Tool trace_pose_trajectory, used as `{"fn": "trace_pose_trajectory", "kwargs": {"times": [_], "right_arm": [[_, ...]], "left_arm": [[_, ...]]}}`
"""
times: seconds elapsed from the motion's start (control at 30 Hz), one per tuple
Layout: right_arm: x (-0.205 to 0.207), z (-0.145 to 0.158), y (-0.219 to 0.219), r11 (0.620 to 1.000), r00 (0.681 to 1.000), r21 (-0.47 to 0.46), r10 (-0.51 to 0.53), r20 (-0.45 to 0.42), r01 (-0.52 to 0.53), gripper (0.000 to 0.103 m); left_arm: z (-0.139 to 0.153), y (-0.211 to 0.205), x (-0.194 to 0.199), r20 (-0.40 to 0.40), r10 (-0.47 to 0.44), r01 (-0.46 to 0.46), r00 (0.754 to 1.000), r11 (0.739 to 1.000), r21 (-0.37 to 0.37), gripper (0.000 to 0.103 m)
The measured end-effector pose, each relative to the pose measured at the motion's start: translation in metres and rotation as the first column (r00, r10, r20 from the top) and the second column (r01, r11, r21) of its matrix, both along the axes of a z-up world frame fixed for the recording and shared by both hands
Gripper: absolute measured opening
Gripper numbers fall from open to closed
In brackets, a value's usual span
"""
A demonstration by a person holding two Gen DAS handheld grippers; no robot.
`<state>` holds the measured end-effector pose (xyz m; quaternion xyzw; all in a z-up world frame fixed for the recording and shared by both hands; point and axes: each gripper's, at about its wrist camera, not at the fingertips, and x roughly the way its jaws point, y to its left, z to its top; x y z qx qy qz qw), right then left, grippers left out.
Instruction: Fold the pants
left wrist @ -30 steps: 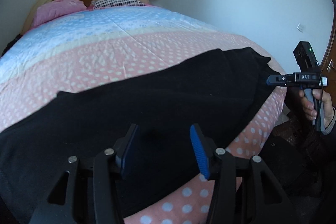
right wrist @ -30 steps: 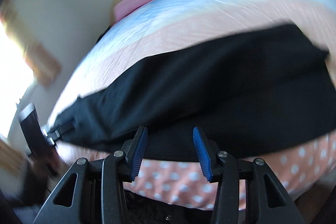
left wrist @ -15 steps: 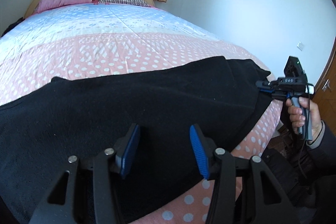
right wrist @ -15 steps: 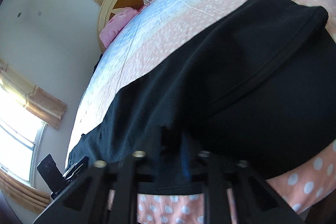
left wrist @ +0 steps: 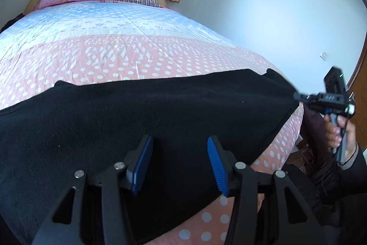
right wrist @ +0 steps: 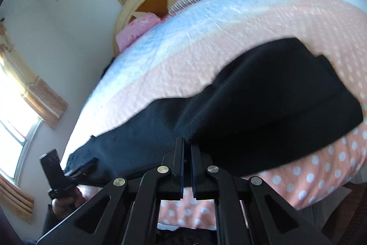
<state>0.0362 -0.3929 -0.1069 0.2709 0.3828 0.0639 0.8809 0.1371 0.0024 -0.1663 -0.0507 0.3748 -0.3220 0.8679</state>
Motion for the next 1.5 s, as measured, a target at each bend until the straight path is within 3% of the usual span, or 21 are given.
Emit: {"fn": "trace_pose_trajectory", "kwargs": {"times": [0.1, 0.17, 0.43, 0.5, 0.63, 0.73, 0.8, 0.83, 0.87, 1.07, 1.23, 1.33, 1.43, 1.5], "right_arm": [[-0.001, -0.020, -0.007, 0.999, 0.998, 0.029, -0.016, -0.054, 0.018, 0.004], [-0.008, -0.023, -0.008, 0.999, 0.999, 0.037, -0.012, -0.044, 0.014, 0.004], [-0.026, 0.016, -0.008, 0.999, 0.997, 0.032, 0.011, 0.074, -0.014, 0.004], [-0.023, 0.011, -0.008, 1.000, 0.998, 0.013, 0.009, 0.057, -0.009, 0.004], [-0.013, -0.030, -0.016, 0.999, 0.998, -0.027, -0.029, -0.061, 0.028, 0.004], [-0.012, -0.033, -0.019, 1.000, 0.998, -0.008, -0.012, -0.061, 0.011, 0.005], [-0.013, -0.024, -0.017, 0.998, 0.998, -0.061, -0.019, -0.056, 0.015, 0.018], [-0.013, -0.021, -0.016, 0.996, 0.998, -0.089, -0.031, -0.056, 0.026, 0.035], [-0.016, -0.015, -0.015, 0.990, 0.998, -0.133, -0.051, -0.043, 0.045, 0.045], [-0.023, 0.020, 0.022, 0.952, 0.998, -0.307, 0.011, 0.057, 0.007, 0.045], [-0.017, 0.020, 0.065, 0.927, 0.986, -0.360, 0.147, 0.082, -0.108, 0.045], [-0.016, 0.014, 0.068, 0.930, 0.984, -0.347, 0.161, 0.080, -0.124, 0.045], [-0.020, 0.014, 0.061, 0.936, 0.986, -0.339, 0.131, 0.099, -0.090, 0.045], [-0.019, 0.015, 0.052, 0.946, 0.989, -0.319, 0.096, 0.112, -0.056, 0.045]], "left_arm": [[0.000, 0.001, 0.000, 0.000, -0.005, 0.005, 1.000, 1.000, 0.000, 0.052], [0.000, 0.002, 0.001, -0.002, -0.008, 0.008, 1.000, 1.000, -0.004, 0.052], [-0.002, 0.009, 0.005, -0.024, -0.025, 0.023, 0.999, 0.998, -0.064, 0.052], [-0.002, 0.010, 0.006, -0.030, -0.032, 0.030, 0.999, 0.997, -0.074, 0.052], [-0.003, 0.014, 0.008, -0.050, -0.042, 0.036, 0.998, 0.994, -0.108, 0.052], [0.002, 0.012, 0.007, -0.048, -0.055, 0.050, 0.997, 0.995, -0.087, 0.053], [0.006, 0.009, 0.004, -0.035, -0.066, 0.064, 0.997, 0.995, -0.072, 0.053], [0.009, 0.007, 0.001, -0.025, -0.076, 0.074, 0.997, 0.995, -0.064, 0.053], [0.012, 0.004, -0.003, -0.010, -0.092, 0.091, 0.996, 0.994, -0.054, 0.053], [0.025, -0.031, -0.025, 0.084, -0.177, 0.175, 0.981, 0.984, 0.027, 0.053], [0.015, -0.070, -0.026, 0.072, -0.235, 0.231, 0.969, 0.971, 0.062, 0.053], [0.003, -0.093, -0.023, 0.047, -0.254, 0.246, 0.966, 0.960, 0.138, 0.046], [0.000, -0.095, -0.019, 0.035, -0.255, 0.248, 0.966, 0.959, 0.137, 0.036], [0.000, -0.091, -0.017, 0.019, -0.258, 0.254, 0.966, 0.958, 0.135, 0.011]]}}
